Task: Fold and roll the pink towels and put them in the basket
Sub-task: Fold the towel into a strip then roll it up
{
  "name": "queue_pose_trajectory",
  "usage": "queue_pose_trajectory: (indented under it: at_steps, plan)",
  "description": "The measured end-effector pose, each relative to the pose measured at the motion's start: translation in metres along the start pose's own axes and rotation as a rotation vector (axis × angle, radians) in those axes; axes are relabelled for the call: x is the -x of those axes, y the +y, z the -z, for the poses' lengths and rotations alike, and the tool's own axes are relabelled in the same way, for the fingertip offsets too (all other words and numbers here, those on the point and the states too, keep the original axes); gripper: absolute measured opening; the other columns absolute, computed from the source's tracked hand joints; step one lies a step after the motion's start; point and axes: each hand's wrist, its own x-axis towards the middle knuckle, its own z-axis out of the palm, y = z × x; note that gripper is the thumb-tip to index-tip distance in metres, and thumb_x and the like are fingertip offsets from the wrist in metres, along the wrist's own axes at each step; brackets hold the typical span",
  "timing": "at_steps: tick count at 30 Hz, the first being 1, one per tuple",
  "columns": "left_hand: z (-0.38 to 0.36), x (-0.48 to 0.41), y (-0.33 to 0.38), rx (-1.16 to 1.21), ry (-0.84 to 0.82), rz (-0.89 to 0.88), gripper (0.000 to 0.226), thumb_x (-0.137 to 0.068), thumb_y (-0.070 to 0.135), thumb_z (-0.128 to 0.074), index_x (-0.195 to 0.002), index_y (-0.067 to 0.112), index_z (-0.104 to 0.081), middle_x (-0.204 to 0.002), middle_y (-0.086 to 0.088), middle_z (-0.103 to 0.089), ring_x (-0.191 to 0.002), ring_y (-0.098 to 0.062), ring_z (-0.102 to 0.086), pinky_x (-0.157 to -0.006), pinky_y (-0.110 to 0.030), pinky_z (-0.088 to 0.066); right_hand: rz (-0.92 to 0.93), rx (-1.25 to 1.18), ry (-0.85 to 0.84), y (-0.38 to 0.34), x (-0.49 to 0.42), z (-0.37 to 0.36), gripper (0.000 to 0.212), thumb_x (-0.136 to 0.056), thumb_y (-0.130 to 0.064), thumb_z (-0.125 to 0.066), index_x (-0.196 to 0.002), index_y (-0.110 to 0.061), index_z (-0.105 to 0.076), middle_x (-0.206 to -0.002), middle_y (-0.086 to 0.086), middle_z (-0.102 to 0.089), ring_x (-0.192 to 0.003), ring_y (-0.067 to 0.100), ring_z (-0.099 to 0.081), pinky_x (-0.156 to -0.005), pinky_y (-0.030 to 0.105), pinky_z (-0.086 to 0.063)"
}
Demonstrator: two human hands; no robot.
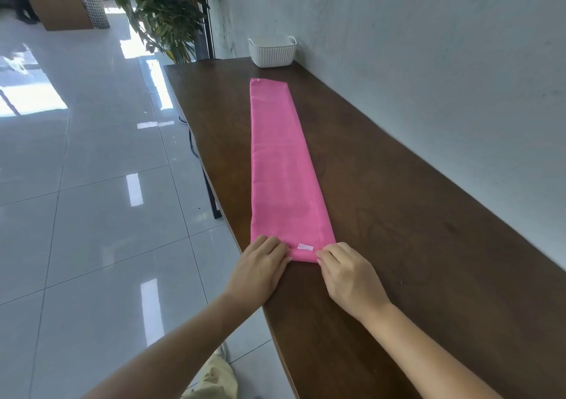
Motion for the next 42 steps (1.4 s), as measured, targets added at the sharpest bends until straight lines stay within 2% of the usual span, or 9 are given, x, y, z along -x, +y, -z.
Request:
queue_pose_trajectory:
  at_steps: [5,10,15,18,20,23,29,38,42]
  plan:
    - [0.003,-0.009,0.002,0.06,-0.069,0.153,0.02,-0.101,0.032,-0.053,-0.092,0.017,-0.063,-0.092,0.004,-0.062,-0.083,-0.016,-0.056,-0.076,-0.032,-0.051,-0.123,-0.074,-0.076,0.004,-0.007,-0.003,0.025,-0.093,-0.03,-0.07,-0.113,-0.015,-0.072,-0.107,-0.004,-0.065,-0.098,0.01,-0.06,-0.087,0.02,-0.054]
    - [0.013,-0.026,0.0,0.037,-0.189,0.278,0.023,-0.1,0.038,-0.056,-0.091,0.018,-0.061,-0.09,0.005,-0.06,-0.081,-0.015,-0.055,-0.073,-0.029,-0.044,-0.392,-0.277,-0.202,0.006,-0.028,0.003,0.017,-0.099,-0.037,-0.061,-0.107,-0.023,-0.067,-0.104,-0.013,-0.054,-0.098,0.006,-0.052,-0.076,0.01,-0.036]
    - [0.019,-0.047,0.001,0.077,-0.208,0.473,0.023,-0.093,0.038,-0.067,-0.086,0.017,-0.062,-0.088,0.003,-0.061,-0.079,-0.016,-0.058,-0.072,-0.032,-0.051,-0.654,-0.416,-0.32,0.009,-0.054,0.013,0.017,-0.096,-0.039,-0.065,-0.093,-0.023,-0.06,-0.096,-0.01,-0.059,-0.083,0.002,-0.055,-0.061,0.014,-0.036]
    - [0.017,-0.049,0.002,0.007,-0.147,0.422,0.021,-0.091,0.037,-0.067,-0.083,0.019,-0.06,-0.086,0.005,-0.06,-0.081,-0.015,-0.055,-0.074,-0.031,-0.05,-0.708,-0.403,-0.319,0.008,-0.062,0.009,0.019,-0.095,-0.037,-0.068,-0.088,-0.023,-0.058,-0.094,-0.008,-0.059,-0.082,0.005,-0.055,-0.061,0.017,-0.037]
    - [0.014,-0.047,0.005,-0.098,-0.056,0.268,0.017,-0.09,0.031,-0.068,-0.082,0.019,-0.058,-0.083,0.006,-0.059,-0.079,-0.015,-0.051,-0.074,-0.03,-0.048,-0.649,-0.269,-0.23,0.004,-0.061,0.005,0.02,-0.093,-0.036,-0.07,-0.085,-0.022,-0.058,-0.095,-0.008,-0.057,-0.089,0.01,-0.053,-0.071,0.021,-0.04]
    - [0.006,-0.038,0.01,-0.145,0.056,0.041,0.018,-0.085,0.017,-0.077,-0.082,0.015,-0.06,-0.078,0.001,-0.059,-0.071,-0.016,-0.05,-0.065,-0.031,-0.048,-0.372,-0.013,-0.032,0.0,-0.053,-0.006,0.017,-0.088,-0.026,-0.076,-0.081,-0.019,-0.062,-0.087,-0.007,-0.059,-0.082,0.012,-0.048,-0.077,0.025,-0.038]
    - [-0.002,-0.015,-0.003,-0.157,0.068,-0.08,0.01,-0.09,0.013,-0.073,-0.092,0.013,-0.063,-0.089,-0.001,-0.061,-0.078,-0.02,-0.053,-0.068,-0.033,-0.052,-0.185,0.042,0.113,-0.007,-0.03,-0.024,0.005,-0.086,-0.009,-0.075,-0.091,-0.01,-0.073,-0.09,0.004,-0.069,-0.082,0.018,-0.064,-0.078,0.03,-0.056]
    - [-0.007,-0.021,-0.01,-0.106,0.061,0.072,0.014,-0.102,0.024,-0.056,-0.095,0.016,-0.065,-0.093,0.0,-0.063,-0.082,-0.022,-0.056,-0.072,-0.036,-0.049,-0.205,0.007,0.041,0.001,-0.034,-0.021,0.015,-0.089,-0.014,-0.075,-0.104,-0.011,-0.074,-0.103,0.002,-0.069,-0.094,0.019,-0.063,-0.085,0.033,-0.058]
    - [-0.002,-0.026,-0.011,-0.103,0.003,0.137,0.005,-0.098,0.02,-0.062,-0.095,0.017,-0.065,-0.088,0.001,-0.063,-0.08,-0.022,-0.057,-0.071,-0.034,-0.048,-0.245,-0.051,-0.019,-0.002,-0.046,-0.013,0.009,-0.094,-0.017,-0.069,-0.102,-0.013,-0.071,-0.102,-0.001,-0.068,-0.093,0.016,-0.06,-0.086,0.032,-0.054]
